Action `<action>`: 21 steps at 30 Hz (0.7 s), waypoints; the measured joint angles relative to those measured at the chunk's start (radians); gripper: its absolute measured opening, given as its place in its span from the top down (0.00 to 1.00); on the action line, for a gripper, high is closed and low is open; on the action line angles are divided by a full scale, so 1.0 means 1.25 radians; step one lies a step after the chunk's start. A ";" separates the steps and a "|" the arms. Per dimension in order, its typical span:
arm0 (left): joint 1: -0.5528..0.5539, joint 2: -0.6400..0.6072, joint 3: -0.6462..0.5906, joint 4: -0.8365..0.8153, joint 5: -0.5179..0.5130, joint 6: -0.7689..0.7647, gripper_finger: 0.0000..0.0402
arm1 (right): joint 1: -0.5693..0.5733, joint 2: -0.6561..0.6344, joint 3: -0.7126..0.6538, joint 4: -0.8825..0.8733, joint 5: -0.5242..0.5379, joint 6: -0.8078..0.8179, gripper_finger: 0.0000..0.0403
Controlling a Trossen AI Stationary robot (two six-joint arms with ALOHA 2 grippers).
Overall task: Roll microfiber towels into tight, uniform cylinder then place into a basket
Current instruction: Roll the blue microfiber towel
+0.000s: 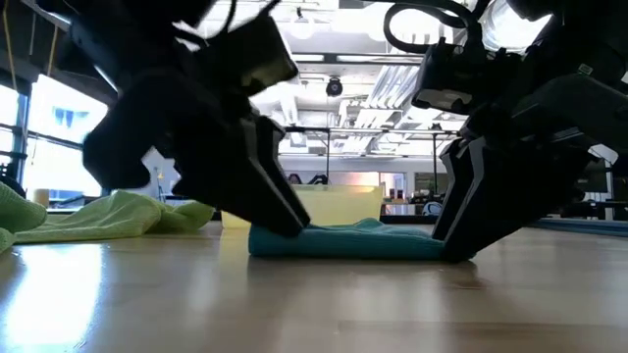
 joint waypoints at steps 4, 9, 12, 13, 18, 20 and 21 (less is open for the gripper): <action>0.008 0.000 0.000 -0.046 0.013 -0.011 0.67 | 0.000 0.000 0.000 0.000 0.001 0.000 0.63; 0.008 0.006 0.002 -0.060 0.040 -0.040 0.67 | 0.000 0.001 0.000 0.002 0.015 -0.001 0.63; 0.006 0.014 0.003 -0.059 0.041 -0.052 0.67 | 0.001 0.001 0.000 0.002 0.016 0.000 0.63; 0.005 0.017 0.003 -0.057 0.039 -0.060 0.67 | 0.001 0.001 0.000 0.002 0.017 0.002 0.63; 0.008 0.019 0.004 -0.066 0.034 -0.115 0.71 | 0.001 0.001 0.000 0.000 0.023 0.032 0.68; 0.010 0.019 0.004 -0.069 0.029 -0.139 0.75 | 0.000 0.001 0.000 -0.002 0.024 0.036 0.73; 0.010 0.019 0.004 -0.070 0.030 -0.151 0.78 | 0.000 0.001 0.000 -0.002 0.025 0.036 0.77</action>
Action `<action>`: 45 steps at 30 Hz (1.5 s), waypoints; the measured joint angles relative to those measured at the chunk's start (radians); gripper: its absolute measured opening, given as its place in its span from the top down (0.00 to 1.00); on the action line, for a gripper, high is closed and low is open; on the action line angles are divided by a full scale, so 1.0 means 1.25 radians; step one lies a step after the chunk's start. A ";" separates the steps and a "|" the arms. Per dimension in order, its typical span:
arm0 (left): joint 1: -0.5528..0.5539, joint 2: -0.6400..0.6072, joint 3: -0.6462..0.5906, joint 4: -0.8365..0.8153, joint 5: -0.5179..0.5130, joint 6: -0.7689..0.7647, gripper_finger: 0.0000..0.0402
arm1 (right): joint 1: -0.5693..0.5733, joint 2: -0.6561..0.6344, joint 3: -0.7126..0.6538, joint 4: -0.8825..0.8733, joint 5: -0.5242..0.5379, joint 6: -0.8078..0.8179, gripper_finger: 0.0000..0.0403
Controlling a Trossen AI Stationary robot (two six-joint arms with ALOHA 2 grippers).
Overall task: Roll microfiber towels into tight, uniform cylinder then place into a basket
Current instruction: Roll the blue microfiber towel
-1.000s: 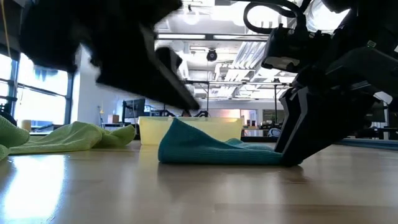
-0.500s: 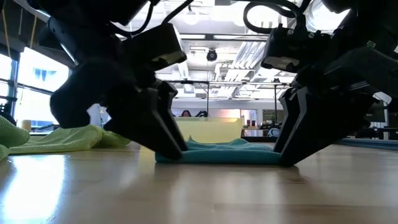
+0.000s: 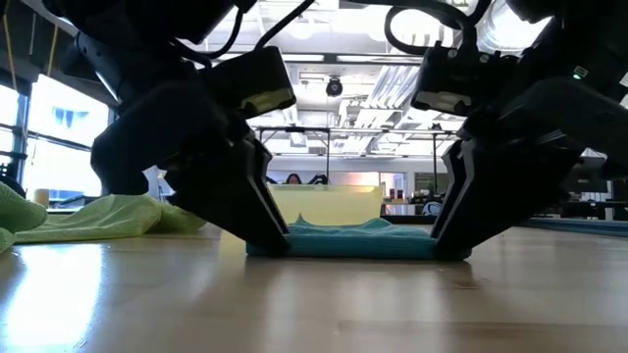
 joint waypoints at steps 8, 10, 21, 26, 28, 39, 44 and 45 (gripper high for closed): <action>0.008 -0.002 0.000 0.001 0.147 -0.118 0.96 | -0.002 -0.001 0.001 0.005 -0.031 0.036 0.98; 0.016 -0.002 0.000 0.008 0.212 -0.154 0.98 | -0.003 -0.003 0.001 0.012 -0.070 0.055 0.97; 0.037 -0.010 -0.005 0.063 0.348 -0.280 0.97 | -0.047 -0.039 -0.002 0.058 -0.278 0.094 0.99; 0.037 -0.049 -0.006 0.052 0.341 -0.300 0.97 | -0.080 -0.040 -0.002 0.049 -0.311 0.152 0.99; 0.036 -0.068 -0.006 0.036 0.326 -0.299 0.97 | -0.091 -0.041 -0.002 0.056 -0.321 0.161 0.99; 0.036 -0.079 -0.002 -0.138 0.157 -0.335 0.97 | -0.151 -0.042 0.000 0.075 -0.353 0.224 0.99; 0.035 -0.081 -0.001 -0.168 0.106 -0.339 0.97 | -0.172 -0.042 0.000 0.079 -0.353 0.217 0.99; 0.035 -0.081 -0.001 -0.172 0.101 -0.339 0.97 | -0.174 -0.042 0.000 0.078 -0.347 0.205 0.98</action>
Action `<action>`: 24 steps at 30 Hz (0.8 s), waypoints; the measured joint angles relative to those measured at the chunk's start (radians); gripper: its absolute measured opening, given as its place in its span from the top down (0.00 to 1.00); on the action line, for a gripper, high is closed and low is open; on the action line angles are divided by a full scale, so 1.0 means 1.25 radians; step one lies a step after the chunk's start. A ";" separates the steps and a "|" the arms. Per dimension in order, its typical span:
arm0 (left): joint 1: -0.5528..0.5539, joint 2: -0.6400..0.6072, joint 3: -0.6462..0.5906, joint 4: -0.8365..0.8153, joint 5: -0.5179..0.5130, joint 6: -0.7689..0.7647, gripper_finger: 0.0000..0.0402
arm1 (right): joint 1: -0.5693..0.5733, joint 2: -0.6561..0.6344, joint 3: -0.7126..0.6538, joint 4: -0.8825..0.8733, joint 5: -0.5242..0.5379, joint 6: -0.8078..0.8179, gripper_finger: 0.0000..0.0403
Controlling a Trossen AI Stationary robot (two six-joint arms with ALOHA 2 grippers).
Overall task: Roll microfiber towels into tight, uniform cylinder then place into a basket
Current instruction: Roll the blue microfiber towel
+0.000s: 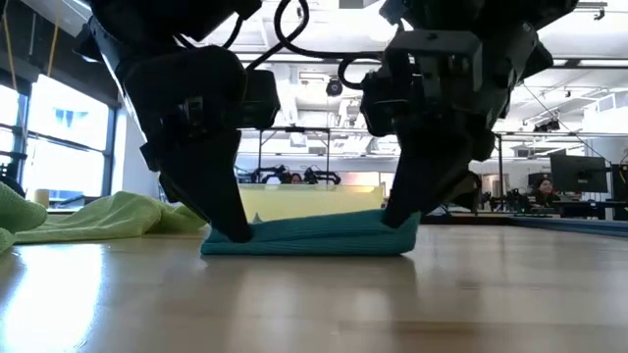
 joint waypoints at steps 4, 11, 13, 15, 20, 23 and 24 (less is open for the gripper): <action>0.000 0.001 0.001 -0.026 -0.008 -0.001 0.97 | 0.000 0.000 0.000 -0.003 0.022 -0.088 0.91; 0.000 0.005 0.001 -0.027 -0.014 -0.001 0.97 | -0.015 -0.039 -0.001 -0.048 -0.022 -0.176 0.74; 0.001 0.005 0.000 -0.027 -0.014 -0.001 0.97 | -0.010 -0.061 -0.001 -0.062 -0.014 -0.207 0.72; 0.002 0.006 0.000 -0.027 -0.013 -0.001 0.97 | 0.005 -0.084 -0.001 -0.061 -0.006 -0.248 0.72; 0.007 0.007 0.000 -0.026 -0.011 -0.002 0.97 | 0.086 -0.096 -0.001 0.020 0.102 -0.474 0.72; 0.009 0.007 -0.001 -0.025 -0.008 -0.002 0.97 | 0.131 -0.075 0.000 0.045 0.187 -0.571 0.72; 0.009 0.007 -0.001 -0.025 -0.008 -0.002 0.97 | 0.140 -0.066 0.000 0.047 0.206 -0.591 0.72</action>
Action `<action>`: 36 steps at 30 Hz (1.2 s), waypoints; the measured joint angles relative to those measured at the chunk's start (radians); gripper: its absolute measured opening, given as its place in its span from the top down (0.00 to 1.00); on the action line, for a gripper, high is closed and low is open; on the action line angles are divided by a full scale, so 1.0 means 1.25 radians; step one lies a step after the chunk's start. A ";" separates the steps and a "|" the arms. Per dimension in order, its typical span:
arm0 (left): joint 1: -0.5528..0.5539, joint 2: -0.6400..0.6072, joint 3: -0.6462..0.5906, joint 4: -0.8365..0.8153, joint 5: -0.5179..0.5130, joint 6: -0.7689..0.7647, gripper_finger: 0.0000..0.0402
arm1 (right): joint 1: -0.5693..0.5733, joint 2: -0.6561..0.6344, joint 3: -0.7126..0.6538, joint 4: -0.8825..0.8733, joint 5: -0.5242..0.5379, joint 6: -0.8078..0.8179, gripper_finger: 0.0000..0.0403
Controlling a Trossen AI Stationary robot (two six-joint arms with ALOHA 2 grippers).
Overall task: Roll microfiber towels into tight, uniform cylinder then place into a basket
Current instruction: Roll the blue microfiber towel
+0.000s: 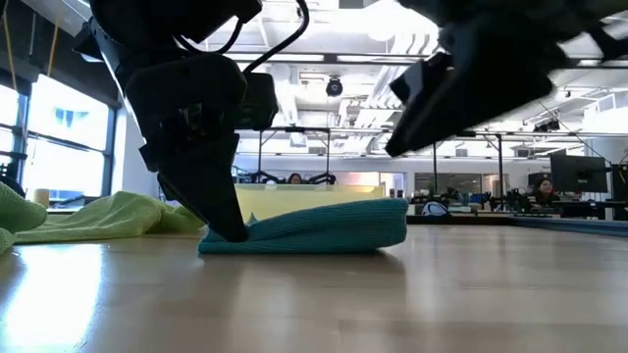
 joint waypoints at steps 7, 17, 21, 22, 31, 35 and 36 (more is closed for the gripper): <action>0.000 0.000 0.000 0.001 0.000 0.002 0.97 | 0.009 0.069 0.000 0.005 0.056 -0.038 0.72; 0.000 0.001 -0.001 0.001 -0.001 0.002 0.97 | -0.001 0.079 0.000 0.006 0.191 -0.118 0.72; 0.001 0.001 -0.001 0.001 -0.002 0.001 0.97 | -0.022 0.079 0.000 0.001 0.171 -0.099 0.72; 0.001 0.001 -0.001 0.001 -0.003 0.001 0.97 | -0.026 0.081 0.000 -0.001 0.171 -0.089 0.72; 0.001 0.001 -0.001 0.005 -0.004 0.000 0.97 | -0.057 0.110 0.000 -0.020 0.067 -0.025 0.70; 0.001 0.001 -0.002 0.009 -0.005 0.000 0.97 | -0.062 0.119 0.001 -0.022 0.062 -0.006 0.64; 0.001 0.001 -0.002 0.012 -0.004 0.000 0.97 | -0.061 0.121 0.002 -0.021 0.067 -0.006 0.62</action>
